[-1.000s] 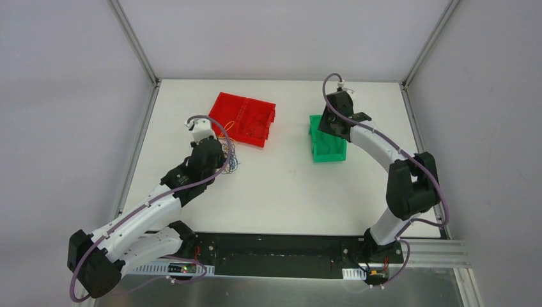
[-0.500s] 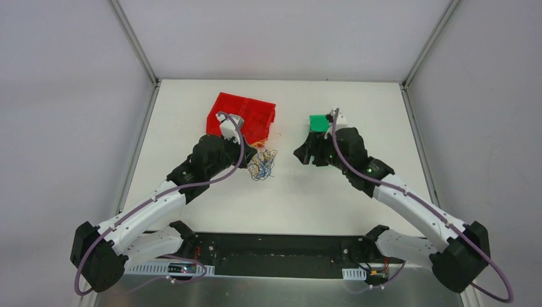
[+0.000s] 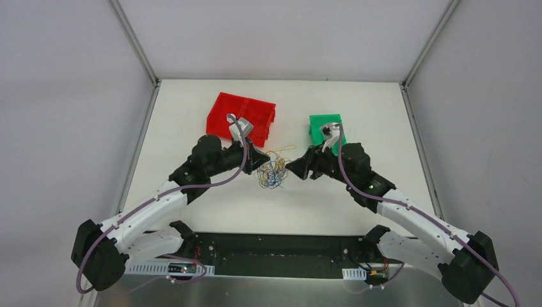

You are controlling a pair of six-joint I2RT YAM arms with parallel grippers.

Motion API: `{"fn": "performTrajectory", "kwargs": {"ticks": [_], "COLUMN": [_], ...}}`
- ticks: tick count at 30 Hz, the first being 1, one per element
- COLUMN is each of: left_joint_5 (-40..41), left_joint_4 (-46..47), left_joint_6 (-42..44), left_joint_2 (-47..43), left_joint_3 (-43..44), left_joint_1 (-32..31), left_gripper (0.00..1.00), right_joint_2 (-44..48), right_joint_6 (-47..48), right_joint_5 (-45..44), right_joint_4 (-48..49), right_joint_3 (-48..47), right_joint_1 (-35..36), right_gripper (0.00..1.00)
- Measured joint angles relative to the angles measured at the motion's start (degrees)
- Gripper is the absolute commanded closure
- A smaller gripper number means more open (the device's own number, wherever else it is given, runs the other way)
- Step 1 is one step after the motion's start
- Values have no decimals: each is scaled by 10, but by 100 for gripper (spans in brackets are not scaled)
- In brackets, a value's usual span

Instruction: Untangle the cables

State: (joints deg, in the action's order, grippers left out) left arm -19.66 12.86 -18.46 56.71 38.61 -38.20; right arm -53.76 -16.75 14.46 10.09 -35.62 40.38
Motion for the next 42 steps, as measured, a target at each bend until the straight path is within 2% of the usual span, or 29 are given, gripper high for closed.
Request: {"fn": "performTrajectory", "kwargs": {"ticks": [8, 17, 21, 24, 25, 26, 27, 28, 30, 32, 33, 35, 42], "left_joint_5": [-46, -88, -109, -130, -138, -145, -150, -156, -164, -168, -170, -170, -159], "left_joint_4": [18, 19, 19, 19, 19, 19, 19, 19, 19, 20, 21, 20, 28], "left_joint_6": [0, 0, 0, 0, 0, 0, 0, 0, 2, 5, 2, 1, 2], "left_joint_2": [-1, 26, 39, 57, 63, 69, 73, 77, 81, 84, 86, 87, 73], "left_joint_3": [-1, -1, 5, 16, 21, 24, 27, 29, 30, 31, 32, 33, 33], "left_joint_1": [-1, -8, -12, -16, -18, -20, -23, -24, -28, -28, -28, -28, -28], "left_gripper": [100, 100, 100, 99, 98, 97, 93, 85, 44, 22, 17, 16, 22], "right_joint_2": [6, 70, 70, 70, 70, 70, 70, 70, 69, 69, 69, 69, 73], "right_joint_6": [26, 29, 29, 29, 29, 28, 30, 30, 29, 26, 26, 26, 24], "right_joint_5": [9, -6, -10, -16, -19, -21, -22, -23, -26, -32, -33, -35, -31], "right_joint_4": [19, 56, 66, 73, 74, 73, 73, 73, 73, 72, 71, 71, 71], "right_joint_3": [7, 44, 45, 47, 48, 48, 48, 48, 48, 48, 48, 48, 48], "right_joint_1": [30, 33, 33, 33, 33, 33, 33, 33, 33, 33, 33, 34, 34], "right_gripper": [35, 36, 45, 57, 64, 79, 93, 100, 100, 100, 100, 100, 100]}}
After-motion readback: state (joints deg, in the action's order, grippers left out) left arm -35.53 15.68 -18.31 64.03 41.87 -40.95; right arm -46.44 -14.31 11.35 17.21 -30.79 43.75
